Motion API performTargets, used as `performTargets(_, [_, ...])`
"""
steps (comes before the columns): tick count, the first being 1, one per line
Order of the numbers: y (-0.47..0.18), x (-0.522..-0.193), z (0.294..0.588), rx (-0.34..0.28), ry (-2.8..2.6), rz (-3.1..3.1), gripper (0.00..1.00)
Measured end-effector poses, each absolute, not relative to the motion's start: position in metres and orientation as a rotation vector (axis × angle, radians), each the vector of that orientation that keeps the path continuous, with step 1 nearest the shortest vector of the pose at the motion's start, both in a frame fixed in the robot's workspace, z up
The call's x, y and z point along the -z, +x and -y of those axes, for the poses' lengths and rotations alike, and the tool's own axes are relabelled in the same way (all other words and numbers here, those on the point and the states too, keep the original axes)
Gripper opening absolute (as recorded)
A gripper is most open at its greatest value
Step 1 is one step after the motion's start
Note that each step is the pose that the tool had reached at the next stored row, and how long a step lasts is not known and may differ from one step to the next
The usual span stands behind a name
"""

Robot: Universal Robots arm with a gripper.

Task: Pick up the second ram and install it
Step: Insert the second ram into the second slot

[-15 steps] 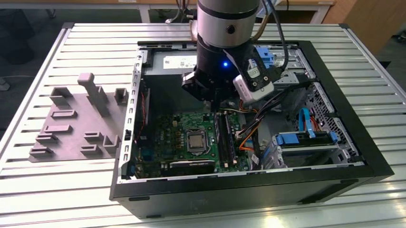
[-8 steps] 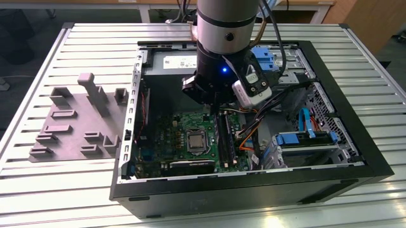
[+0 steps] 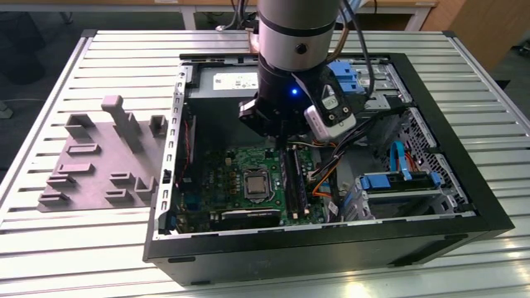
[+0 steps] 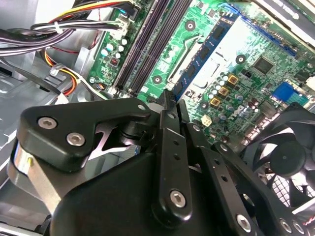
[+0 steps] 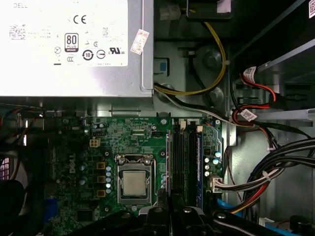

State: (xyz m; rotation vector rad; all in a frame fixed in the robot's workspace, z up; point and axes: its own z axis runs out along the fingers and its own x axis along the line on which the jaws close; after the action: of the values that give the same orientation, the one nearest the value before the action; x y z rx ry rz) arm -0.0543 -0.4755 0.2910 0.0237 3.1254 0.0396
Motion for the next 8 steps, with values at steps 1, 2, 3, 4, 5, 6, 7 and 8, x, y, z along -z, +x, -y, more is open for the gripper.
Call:
performTargets(1, [-0.0534,-0.291,0.4755,-0.039,0.024,-3.125,0.14])
performTargets(2, [-0.0524,-0.2909,0.4755,-0.039,0.024,-3.126,0.14])
performTargets(3, [-0.0516,-0.2908,0.4755,-0.039,0.024,-3.126,0.14])
performTargets(4, [-0.0512,-0.2906,0.4755,-0.039,0.024,-3.126,0.14])
performTargets(5, [-0.0512,-0.2904,0.4755,-0.039,0.024,-3.126,0.14])
performTargets(6, [-0.0512,-0.2897,0.4755,-0.039,0.024,-3.125,0.14])
performTargets(7, [-0.0512,-0.2886,0.4755,-0.039,0.024,-3.126,0.14])
performTargets(8, [-0.0511,-0.2874,0.4755,-0.039,0.024,-3.126,0.14])
